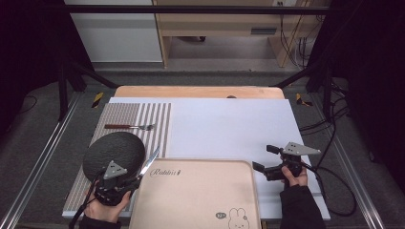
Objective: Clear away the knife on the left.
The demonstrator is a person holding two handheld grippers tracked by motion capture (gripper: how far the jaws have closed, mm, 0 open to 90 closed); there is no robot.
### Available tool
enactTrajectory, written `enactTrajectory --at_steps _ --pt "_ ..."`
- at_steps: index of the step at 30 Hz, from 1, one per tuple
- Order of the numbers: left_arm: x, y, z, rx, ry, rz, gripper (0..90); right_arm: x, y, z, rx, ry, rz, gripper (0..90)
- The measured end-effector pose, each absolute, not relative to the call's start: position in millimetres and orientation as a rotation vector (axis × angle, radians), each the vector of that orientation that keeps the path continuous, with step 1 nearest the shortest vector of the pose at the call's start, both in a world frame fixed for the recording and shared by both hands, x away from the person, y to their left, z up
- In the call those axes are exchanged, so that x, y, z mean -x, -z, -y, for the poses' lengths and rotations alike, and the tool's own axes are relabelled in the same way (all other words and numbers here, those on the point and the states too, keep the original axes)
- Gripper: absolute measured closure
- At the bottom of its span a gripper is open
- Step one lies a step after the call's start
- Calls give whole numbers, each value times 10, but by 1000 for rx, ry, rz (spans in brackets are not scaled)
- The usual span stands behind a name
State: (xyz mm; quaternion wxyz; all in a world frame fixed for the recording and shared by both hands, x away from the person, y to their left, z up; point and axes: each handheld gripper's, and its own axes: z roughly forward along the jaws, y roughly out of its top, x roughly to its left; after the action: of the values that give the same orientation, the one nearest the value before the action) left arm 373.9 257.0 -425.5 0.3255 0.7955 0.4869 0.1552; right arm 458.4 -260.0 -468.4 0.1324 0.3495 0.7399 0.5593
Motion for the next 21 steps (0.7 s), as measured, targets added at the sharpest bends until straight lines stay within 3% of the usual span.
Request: enactTrajectory --at_steps 21 --pt "-3390 4415 -2279 -2034 -432 -1382 770 -4579 4684 2599 -1014 -1624 -2152 6"
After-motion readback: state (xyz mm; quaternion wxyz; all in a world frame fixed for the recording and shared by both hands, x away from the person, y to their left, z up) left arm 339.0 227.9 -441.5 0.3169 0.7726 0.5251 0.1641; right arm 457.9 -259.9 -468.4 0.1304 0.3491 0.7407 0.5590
